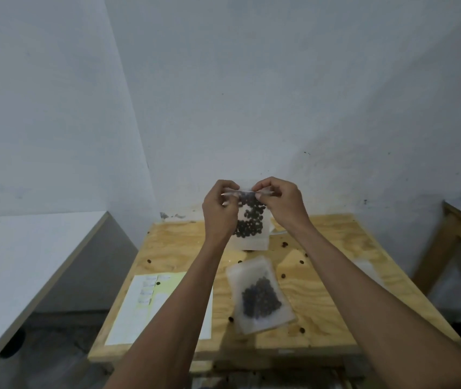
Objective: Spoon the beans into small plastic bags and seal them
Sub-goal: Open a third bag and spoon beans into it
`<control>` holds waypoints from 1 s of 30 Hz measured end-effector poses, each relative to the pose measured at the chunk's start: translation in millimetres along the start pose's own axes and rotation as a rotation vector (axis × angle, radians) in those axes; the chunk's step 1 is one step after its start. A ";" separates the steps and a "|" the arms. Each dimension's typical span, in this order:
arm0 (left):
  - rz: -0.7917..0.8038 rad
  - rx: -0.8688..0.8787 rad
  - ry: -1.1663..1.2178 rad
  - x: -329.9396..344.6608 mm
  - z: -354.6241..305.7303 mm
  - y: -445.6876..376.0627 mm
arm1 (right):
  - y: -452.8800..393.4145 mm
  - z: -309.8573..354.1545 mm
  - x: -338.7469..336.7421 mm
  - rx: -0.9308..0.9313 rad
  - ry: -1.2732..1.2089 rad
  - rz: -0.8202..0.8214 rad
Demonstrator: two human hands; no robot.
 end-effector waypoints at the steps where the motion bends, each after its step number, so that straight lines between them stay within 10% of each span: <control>1: 0.006 -0.010 0.009 0.8 0.6 0.4 | 0.7 0.3 -0.4 0.001 -0.012 -0.002; 30: 0.170 -0.281 0.182 -11.1 25.3 9.7 | 8.8 -29.0 -2.3 0.258 -0.312 0.123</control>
Point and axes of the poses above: each hand's wrist, its own y-axis away from the middle knuckle, its own x-axis out of the palm, z = x × y, the point moved 3 cm from there along -y, towards the middle knuckle, and after that the axes turned 8 degrees about -y, right-handed, at the moved point
